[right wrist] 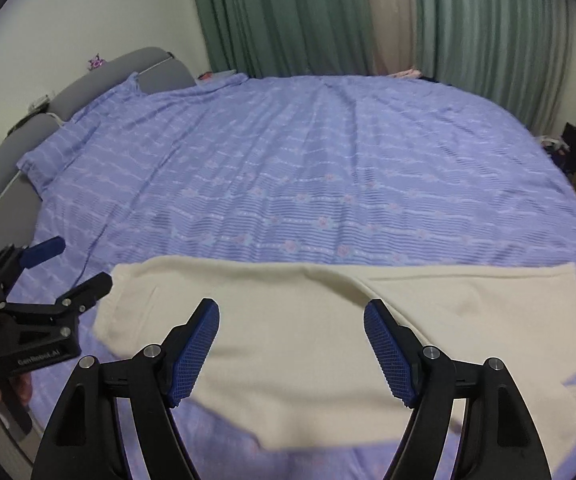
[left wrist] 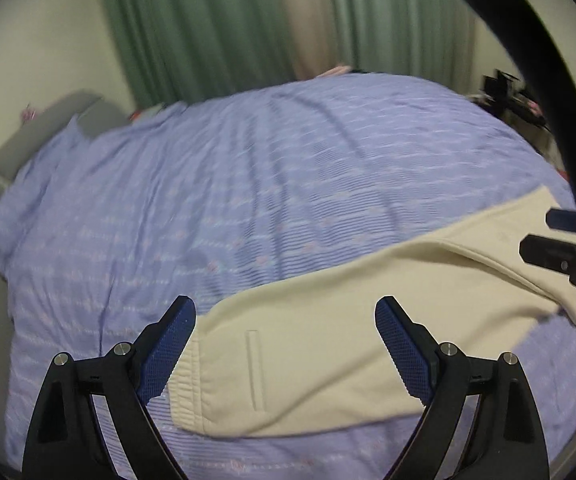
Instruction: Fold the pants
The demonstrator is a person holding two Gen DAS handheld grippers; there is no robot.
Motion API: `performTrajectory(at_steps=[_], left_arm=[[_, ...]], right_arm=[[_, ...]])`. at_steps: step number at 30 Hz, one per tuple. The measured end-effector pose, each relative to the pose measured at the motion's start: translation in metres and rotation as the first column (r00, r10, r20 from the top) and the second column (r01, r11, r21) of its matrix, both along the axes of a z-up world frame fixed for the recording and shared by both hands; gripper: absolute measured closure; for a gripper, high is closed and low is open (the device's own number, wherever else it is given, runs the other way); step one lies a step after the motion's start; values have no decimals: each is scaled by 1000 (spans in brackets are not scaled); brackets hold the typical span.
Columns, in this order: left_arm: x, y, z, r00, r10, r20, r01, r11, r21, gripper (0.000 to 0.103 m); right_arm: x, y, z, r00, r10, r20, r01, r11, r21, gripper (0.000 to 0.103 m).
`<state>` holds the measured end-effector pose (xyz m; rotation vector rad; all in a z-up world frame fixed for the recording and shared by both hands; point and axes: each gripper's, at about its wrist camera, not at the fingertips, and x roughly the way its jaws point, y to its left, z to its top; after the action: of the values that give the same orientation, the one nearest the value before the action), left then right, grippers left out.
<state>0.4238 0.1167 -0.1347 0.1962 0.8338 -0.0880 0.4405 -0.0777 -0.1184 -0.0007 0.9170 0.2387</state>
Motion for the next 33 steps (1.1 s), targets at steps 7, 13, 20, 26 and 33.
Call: performTrajectory(at_steps=[7,13,20,26,33], left_arm=[[-50,-58,57,989,-131,63,139,981,-136,11],[-95,-130,84,961,-246,131,260,960,-107,11],[-138,-224,97,943,-276,187,297,950,-96,7],[-167,-296,90,980,-144,137,168,970,-177,7],[-186,-360,48,999,-31,34,36,988,-148,7]], right_arm=[[-73,-62,58,990,-134,48,135,990,-28,28],[-138,-134,83,967,-244,71,247,969,-34,28],[-190,-218,89,968,-236,84,240,970,-42,28],[-202,-304,74,988,-148,45,147,989,33,28],[-203,-368,31,998,-59,-29,60,998,21,28]])
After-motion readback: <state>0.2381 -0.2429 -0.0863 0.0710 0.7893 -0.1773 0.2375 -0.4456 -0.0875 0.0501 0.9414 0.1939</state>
